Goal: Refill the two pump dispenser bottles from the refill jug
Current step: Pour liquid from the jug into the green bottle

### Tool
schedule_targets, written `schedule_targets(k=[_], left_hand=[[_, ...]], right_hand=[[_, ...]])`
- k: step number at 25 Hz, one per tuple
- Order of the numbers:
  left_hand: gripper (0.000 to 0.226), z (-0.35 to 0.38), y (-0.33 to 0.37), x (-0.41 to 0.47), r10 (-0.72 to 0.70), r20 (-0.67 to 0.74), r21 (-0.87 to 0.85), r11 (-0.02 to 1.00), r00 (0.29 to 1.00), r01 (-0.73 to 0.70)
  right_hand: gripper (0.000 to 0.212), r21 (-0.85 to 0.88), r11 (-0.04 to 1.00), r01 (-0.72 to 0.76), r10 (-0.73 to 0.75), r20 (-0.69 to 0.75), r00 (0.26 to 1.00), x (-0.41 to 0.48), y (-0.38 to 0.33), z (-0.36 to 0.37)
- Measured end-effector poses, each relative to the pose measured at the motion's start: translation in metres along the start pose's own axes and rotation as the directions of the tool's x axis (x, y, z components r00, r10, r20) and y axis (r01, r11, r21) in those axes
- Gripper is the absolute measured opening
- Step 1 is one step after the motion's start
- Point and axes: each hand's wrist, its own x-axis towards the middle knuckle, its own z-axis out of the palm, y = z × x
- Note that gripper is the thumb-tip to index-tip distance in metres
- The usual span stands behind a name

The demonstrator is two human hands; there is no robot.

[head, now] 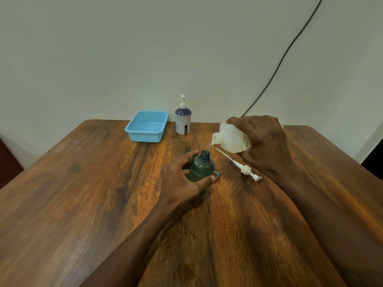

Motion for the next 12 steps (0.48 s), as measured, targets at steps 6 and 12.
schedule_targets(k=[6,12], left_hand=[[0.092,0.0004,0.0033,-0.0004,0.0,-0.008,-0.003,1.0,1.0,0.0],[0.094,0.0008,0.0034,-0.0007,-0.001,-0.004,0.001,1.0,1.0,0.001]], right_hand=[[0.082,-0.029,1.0,0.0,0.0,-0.016,1.0,0.0009,-0.0024,-0.0036],[0.082,-0.034,0.999,0.003,-0.003,-0.018,1.0,0.0008,-0.0021,-0.0042]])
